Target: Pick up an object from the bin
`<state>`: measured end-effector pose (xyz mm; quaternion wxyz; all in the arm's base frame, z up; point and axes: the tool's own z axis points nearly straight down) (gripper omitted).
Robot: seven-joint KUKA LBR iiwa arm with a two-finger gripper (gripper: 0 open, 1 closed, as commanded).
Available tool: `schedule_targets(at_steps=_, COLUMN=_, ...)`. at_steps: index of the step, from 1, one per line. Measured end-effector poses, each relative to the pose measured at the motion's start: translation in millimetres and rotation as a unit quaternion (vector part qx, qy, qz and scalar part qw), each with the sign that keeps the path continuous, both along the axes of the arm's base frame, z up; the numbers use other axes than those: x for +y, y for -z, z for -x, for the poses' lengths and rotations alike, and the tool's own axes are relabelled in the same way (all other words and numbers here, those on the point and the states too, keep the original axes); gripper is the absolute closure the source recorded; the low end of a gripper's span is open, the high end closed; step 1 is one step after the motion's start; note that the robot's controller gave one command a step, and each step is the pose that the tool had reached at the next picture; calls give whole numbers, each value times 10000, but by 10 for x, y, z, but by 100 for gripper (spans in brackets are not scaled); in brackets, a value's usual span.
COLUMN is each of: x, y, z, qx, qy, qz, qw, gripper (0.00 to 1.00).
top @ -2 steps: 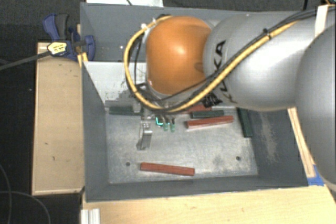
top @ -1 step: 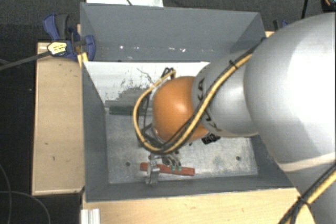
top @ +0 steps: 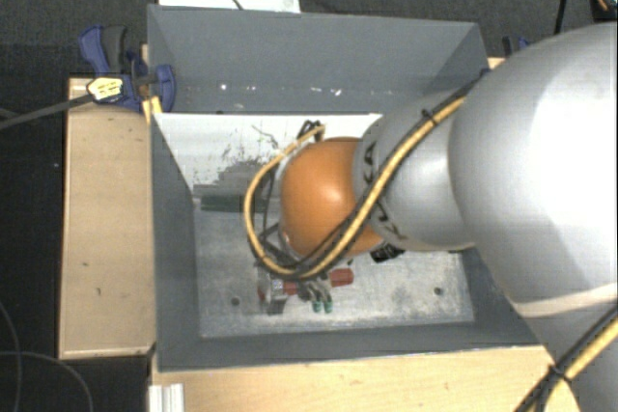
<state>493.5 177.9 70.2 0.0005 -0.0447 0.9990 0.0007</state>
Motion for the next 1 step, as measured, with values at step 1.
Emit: schedule_targets(at_steps=1, x=46, y=-1369, z=-291, qx=-51, qy=-12, qz=-13, qw=10000, gripper=100)
